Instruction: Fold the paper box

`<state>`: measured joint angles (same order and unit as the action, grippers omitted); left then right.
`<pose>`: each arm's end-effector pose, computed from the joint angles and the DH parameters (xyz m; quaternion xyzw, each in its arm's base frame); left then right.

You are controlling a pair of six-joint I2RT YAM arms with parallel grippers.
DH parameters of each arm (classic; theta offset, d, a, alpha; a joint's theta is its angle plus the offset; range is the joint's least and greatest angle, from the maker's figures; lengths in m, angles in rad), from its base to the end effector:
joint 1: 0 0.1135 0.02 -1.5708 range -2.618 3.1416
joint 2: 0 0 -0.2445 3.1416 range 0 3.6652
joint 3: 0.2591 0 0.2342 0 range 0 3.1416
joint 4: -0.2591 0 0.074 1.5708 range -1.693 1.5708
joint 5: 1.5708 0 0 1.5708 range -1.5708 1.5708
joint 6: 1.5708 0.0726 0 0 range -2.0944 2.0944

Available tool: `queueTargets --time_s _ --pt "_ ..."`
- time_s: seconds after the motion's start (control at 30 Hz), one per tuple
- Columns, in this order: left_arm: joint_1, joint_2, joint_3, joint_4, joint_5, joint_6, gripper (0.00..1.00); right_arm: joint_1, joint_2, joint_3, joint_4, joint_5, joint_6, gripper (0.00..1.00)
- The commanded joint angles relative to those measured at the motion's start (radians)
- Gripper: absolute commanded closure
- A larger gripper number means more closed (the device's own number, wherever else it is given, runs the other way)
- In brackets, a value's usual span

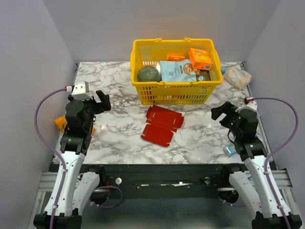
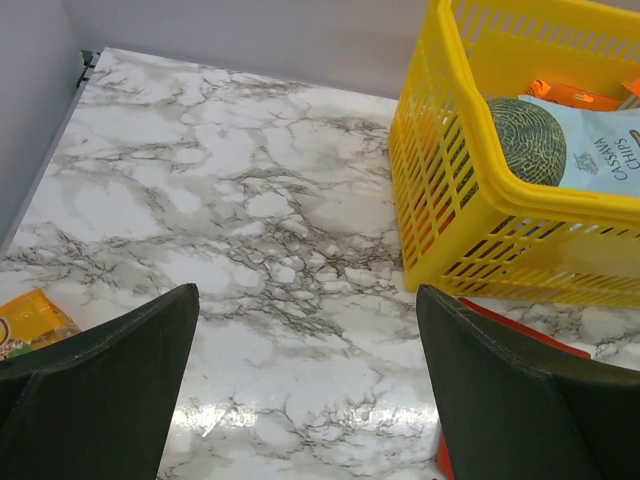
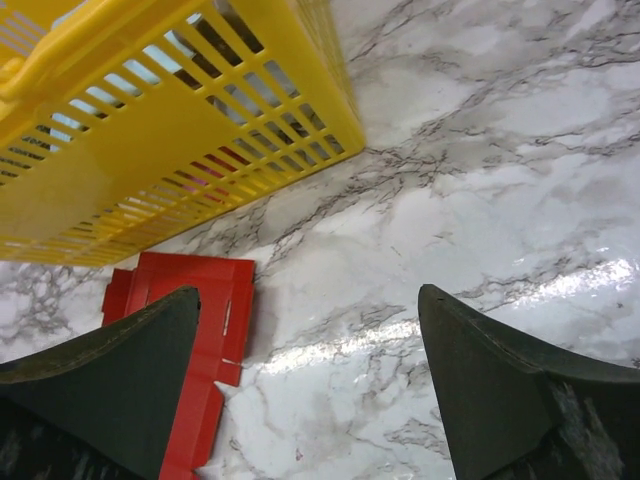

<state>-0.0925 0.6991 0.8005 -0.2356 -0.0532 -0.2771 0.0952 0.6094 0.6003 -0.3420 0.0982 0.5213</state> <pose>0.1967 -0.0144 0.3339 -0.0868 0.7478 -0.1012 0.6504 0.1836 0.0104 0.2611 0.2006 0.7943 0.1352 0.5573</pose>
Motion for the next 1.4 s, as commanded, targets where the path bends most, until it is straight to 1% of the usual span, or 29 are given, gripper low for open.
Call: queueTargets --time_s 0.0,0.1,0.17,0.2,0.23,0.27,0.33,0.37,0.43,0.47,0.57,0.7,0.73,0.83,0.87,0.97,1.03,1.1,1.2,1.3,1.33,1.37 --pt "0.007 -0.006 -0.029 0.012 0.001 0.010 0.01 -0.002 -0.002 -0.017 -0.008 -0.138 0.015 0.05" --pt "0.007 -0.001 -0.047 0.041 0.048 0.012 0.01 0.000 0.022 -0.062 0.063 -0.265 0.058 0.10" --pt "0.007 0.007 -0.049 0.048 0.110 0.030 0.01 0.020 0.085 -0.083 0.099 -0.323 0.072 0.14" --pt "0.005 0.011 -0.049 0.053 0.163 0.032 0.01 0.035 0.113 -0.083 0.100 -0.324 0.074 0.14" --pt "-0.001 0.014 -0.050 0.058 0.182 0.044 0.04 0.055 0.140 -0.082 0.098 -0.318 0.069 0.15" --pt "-0.010 0.019 -0.050 0.055 0.190 0.049 0.04 0.096 0.200 -0.085 0.101 -0.299 0.068 0.16" --pt "-0.035 0.033 -0.049 0.050 0.179 0.064 0.05 0.144 0.249 -0.100 0.109 -0.264 0.083 0.16" --pt "-0.065 0.036 -0.050 0.048 0.174 0.067 0.05 0.182 0.271 -0.120 0.130 -0.247 0.092 0.16" --pt "-0.093 0.054 -0.049 0.047 0.167 0.072 0.05 0.218 0.329 -0.151 0.168 -0.236 0.127 0.16" --pt "-0.120 0.062 -0.047 0.044 0.173 0.072 0.05 0.244 0.349 -0.164 0.228 -0.244 0.138 0.17" --pt "-0.147 0.089 -0.044 0.047 0.184 0.070 0.05 0.261 0.447 -0.180 0.300 -0.255 0.163 0.19" --pt "-0.153 0.135 -0.041 0.045 0.211 0.062 0.05 0.267 0.562 -0.136 0.345 -0.242 0.154 0.23" --pt "-0.154 0.142 -0.040 0.045 0.219 0.059 0.06 0.267 0.619 -0.099 0.369 -0.244 0.143 0.25" --pt "-0.158 0.169 -0.037 0.042 0.234 0.056 0.06 0.270 0.708 -0.015 0.393 -0.253 0.126 0.31" --pt "-0.159 0.175 -0.035 0.044 0.236 0.058 0.06 0.273 0.768 0.012 0.396 -0.264 0.125 0.34" --pt "-0.162 0.197 -0.029 0.038 0.239 0.056 0.06 0.282 0.858 0.087 0.397 -0.276 0.118 0.36" --pt "-0.164 0.209 -0.029 0.036 0.245 0.058 0.06 0.287 0.895 0.114 0.397 -0.281 0.115 0.36" --pt "-0.167 0.220 -0.027 0.029 0.245 0.058 0.07 0.294 0.946 0.148 0.399 -0.293 0.112 0.38" --pt "-0.171 0.227 -0.024 0.025 0.243 0.061 0.09 0.314 0.993 0.179 0.374 -0.276 0.109 0.45" --pt "-0.185 0.237 -0.024 0.025 0.239 0.065 0.10 0.334 1.007 0.193 0.345 -0.224 0.106 0.51" --pt "-0.191 0.240 -0.021 0.024 0.237 0.068 0.10 0.336 1.009 0.190 0.345 -0.219 0.108 0.52" --pt "-0.199 0.244 -0.020 0.019 0.234 0.069 0.11 0.337 1.009 0.188 0.345 -0.218 0.108 0.55"
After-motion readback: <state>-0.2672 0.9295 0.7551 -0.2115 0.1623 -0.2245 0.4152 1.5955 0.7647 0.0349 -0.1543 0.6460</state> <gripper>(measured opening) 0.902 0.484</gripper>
